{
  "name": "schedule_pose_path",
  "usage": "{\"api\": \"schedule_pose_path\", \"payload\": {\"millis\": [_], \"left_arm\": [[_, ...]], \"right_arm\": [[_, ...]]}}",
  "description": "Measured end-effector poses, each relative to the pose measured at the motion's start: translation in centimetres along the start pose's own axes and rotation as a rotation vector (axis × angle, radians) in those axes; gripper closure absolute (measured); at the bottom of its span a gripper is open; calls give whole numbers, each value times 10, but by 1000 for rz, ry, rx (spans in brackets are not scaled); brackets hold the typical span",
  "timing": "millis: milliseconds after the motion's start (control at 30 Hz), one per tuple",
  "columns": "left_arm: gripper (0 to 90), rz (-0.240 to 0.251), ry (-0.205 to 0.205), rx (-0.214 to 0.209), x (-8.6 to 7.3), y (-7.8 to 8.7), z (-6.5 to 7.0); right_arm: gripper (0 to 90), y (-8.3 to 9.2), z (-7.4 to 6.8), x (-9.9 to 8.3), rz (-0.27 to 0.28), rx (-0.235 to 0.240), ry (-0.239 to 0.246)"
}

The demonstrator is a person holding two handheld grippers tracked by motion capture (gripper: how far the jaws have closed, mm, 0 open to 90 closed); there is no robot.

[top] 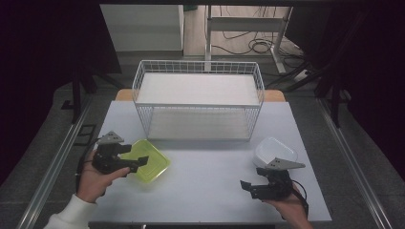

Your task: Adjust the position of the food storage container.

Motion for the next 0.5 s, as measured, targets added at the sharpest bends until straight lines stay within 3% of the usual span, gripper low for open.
{"api": "schedule_pose_path", "payload": {"millis": [233, 500], "left_arm": [[284, -23, 57, 24, 7, 1, -31], [397, -94, 57, 50, 11, -11, -52]], "right_arm": [[176, -3, -1, 1, -5, -3, 5], [176, -5, -1, 0, -19, -11, 9]]}}
Point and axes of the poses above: each handheld gripper's, and its own axes: y roughly backward along the jaws, x roughly out of its top, z roughly to its right, the point moved 3 cm from there along -y, roughly forward along the jaws, and after that the axes turned 2 degrees about -z, right-handed, at the moved point
